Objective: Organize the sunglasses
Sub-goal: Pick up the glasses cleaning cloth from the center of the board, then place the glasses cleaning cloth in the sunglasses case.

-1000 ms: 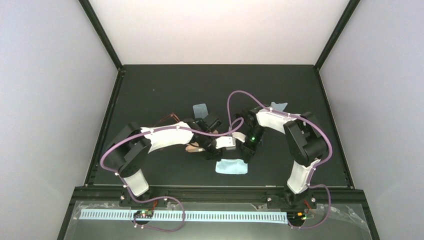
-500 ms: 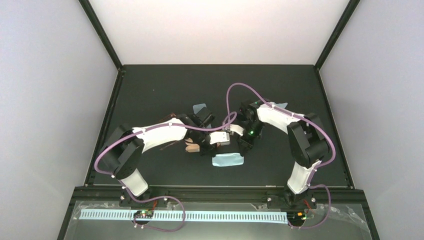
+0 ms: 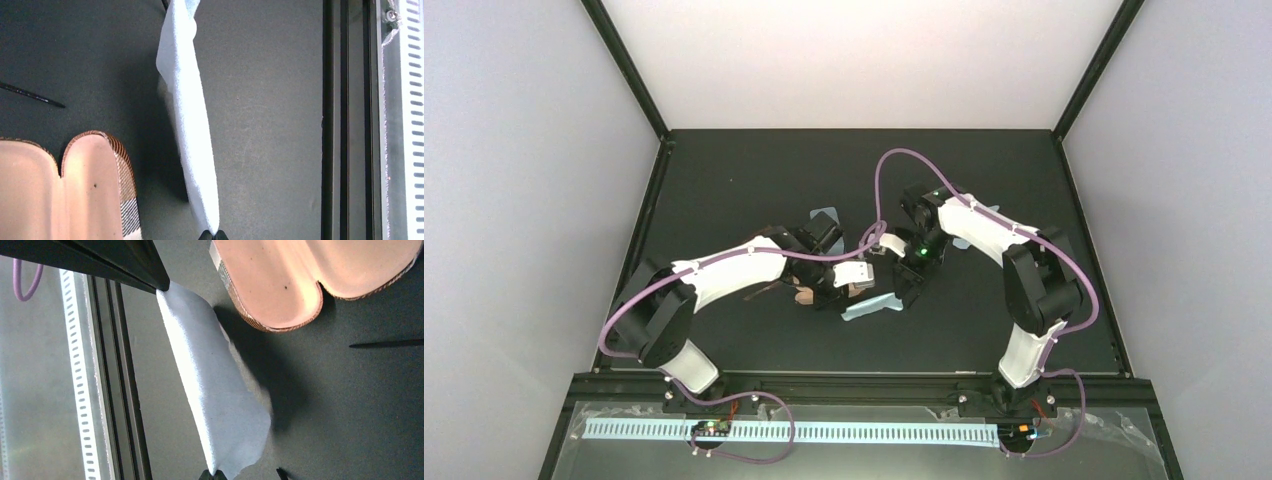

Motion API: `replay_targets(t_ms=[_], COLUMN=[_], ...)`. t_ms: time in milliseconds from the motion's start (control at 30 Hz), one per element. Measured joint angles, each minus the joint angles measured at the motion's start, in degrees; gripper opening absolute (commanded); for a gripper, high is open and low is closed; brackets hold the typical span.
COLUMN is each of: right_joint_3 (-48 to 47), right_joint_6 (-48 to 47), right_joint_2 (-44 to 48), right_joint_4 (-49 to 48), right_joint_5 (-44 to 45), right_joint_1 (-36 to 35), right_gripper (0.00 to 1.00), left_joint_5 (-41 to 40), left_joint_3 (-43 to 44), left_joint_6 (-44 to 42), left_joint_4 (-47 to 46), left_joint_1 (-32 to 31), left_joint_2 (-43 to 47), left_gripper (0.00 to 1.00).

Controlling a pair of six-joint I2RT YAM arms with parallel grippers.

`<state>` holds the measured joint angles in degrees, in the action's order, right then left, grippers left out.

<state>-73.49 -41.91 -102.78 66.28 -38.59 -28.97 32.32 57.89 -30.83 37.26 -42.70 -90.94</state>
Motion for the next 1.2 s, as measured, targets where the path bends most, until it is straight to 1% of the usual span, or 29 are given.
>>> replay_targets(t_ms=[433,733,1200], right_joint_3=[-3.2,-6.5,-12.3], right_joint_6=[1.6,3.1,4.9], right_joint_2=[-0.3,-2.1,-6.5], right_joint_4=[-0.7,-0.8,-1.1], right_joint_5=[-2.4,-3.5,-3.6], right_joint_1=[-3.2,-5.3,-7.7], right_gripper=[0.01,0.01,0.01], left_joint_5=[-0.3,-0.9,-1.7], left_joint_3=[-2.0,-3.3,-5.2], left_joint_6=[-0.3,-1.2,-5.0], left_joint_4=[1.7,3.6,8.4], left_joint_1=[2.7,5.2,11.8], left_joint_2=[4.0,8.0,11.7], left_gripper=[0.01,0.01,0.01])
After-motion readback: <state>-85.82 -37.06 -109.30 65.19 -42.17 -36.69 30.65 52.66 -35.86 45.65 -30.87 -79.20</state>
